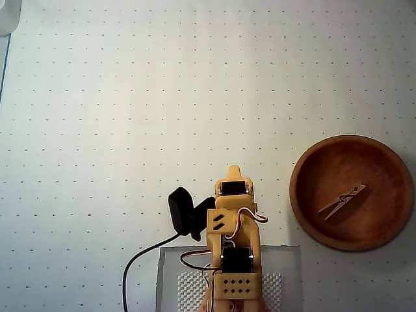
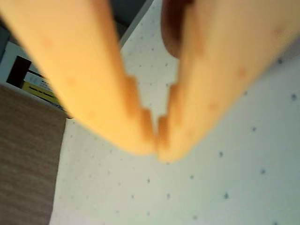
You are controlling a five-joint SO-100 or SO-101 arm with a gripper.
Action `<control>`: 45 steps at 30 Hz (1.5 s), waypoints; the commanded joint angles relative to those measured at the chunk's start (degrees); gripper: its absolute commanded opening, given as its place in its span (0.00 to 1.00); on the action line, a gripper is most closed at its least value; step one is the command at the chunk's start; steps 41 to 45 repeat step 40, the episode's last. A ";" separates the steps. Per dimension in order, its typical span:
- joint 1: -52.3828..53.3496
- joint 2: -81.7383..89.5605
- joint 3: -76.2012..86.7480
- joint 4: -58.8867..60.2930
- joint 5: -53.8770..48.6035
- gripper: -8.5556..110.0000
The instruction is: Grasp a clothespin and put it in the bowl.
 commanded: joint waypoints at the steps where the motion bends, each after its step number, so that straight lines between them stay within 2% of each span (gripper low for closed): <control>1: 0.18 0.97 -1.23 2.29 0.62 0.04; 7: 0.35 0.97 -1.23 6.42 0.79 0.04; 45: 0.44 0.79 -1.41 6.50 0.44 0.04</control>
